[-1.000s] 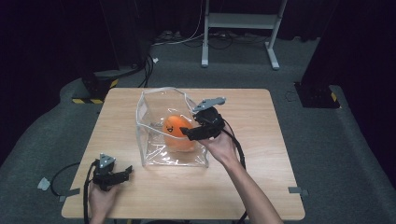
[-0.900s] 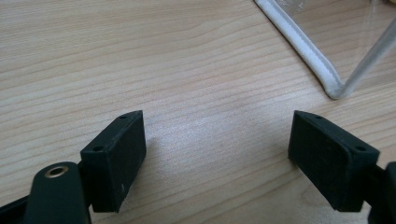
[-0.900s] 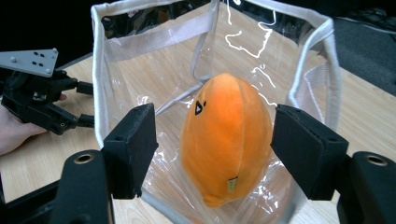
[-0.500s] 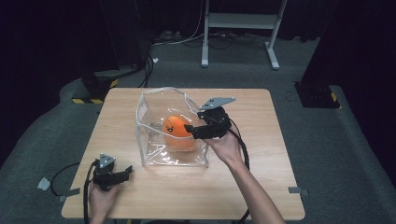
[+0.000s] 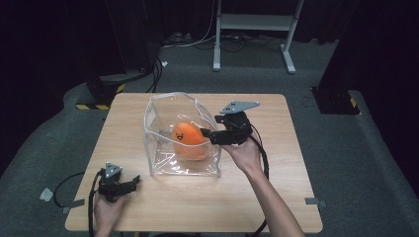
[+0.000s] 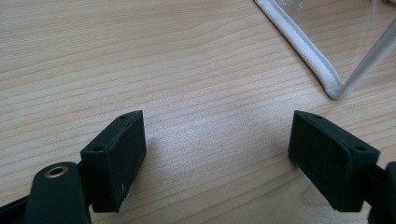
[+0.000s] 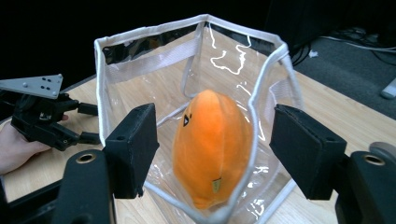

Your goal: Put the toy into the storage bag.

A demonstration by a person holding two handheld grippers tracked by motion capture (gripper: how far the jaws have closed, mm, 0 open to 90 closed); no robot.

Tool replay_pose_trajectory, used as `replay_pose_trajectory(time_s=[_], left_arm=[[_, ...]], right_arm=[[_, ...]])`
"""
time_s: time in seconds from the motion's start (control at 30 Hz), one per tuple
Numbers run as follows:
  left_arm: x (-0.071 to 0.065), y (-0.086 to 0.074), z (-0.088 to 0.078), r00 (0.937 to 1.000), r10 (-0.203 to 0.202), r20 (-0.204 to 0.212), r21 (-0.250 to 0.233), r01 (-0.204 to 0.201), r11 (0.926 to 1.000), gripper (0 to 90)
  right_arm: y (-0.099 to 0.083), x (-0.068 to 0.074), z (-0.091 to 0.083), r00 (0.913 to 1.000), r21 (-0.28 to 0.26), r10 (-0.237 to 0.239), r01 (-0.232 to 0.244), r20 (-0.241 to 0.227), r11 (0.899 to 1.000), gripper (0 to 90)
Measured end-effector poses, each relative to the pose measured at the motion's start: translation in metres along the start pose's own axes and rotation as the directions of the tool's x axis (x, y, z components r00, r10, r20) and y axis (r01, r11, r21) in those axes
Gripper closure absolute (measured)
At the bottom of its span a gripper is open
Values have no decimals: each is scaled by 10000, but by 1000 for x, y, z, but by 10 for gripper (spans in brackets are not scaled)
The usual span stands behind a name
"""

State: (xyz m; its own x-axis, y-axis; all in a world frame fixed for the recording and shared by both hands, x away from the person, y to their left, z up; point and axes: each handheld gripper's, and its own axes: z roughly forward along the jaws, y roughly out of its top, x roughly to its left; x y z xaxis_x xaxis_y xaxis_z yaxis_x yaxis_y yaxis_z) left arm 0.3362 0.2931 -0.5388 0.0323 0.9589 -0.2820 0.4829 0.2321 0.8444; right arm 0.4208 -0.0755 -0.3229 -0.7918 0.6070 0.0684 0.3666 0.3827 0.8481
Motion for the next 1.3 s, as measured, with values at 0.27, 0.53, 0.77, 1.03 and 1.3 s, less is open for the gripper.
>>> replay_pose_trajectory(time_s=[0.27,0.53,0.77,1.03,1.3], left_arm=[[0,0,0,10000,18,-1,14,-18,10000,191],[0,0,0,10000,19,-1,12,-19,10000,191],[0,0,0,10000,26,-1,16,-26,10000,191],[0,0,0,10000,20,-2,11,-20,10000,191],[0,0,0,10000,21,-10,11,-21,10000,191]], right_arm=[[-2,-6,-11,9999,-289,90,-86,136,9995,317],[-5,-10,-19,9995,-439,218,-208,241,9988,318],[-9,-13,-23,9990,-573,329,-311,300,9979,325],[-13,-16,-32,9979,-726,480,-447,439,9964,339],[-18,-20,-39,9974,-945,582,-539,430,9941,346]])
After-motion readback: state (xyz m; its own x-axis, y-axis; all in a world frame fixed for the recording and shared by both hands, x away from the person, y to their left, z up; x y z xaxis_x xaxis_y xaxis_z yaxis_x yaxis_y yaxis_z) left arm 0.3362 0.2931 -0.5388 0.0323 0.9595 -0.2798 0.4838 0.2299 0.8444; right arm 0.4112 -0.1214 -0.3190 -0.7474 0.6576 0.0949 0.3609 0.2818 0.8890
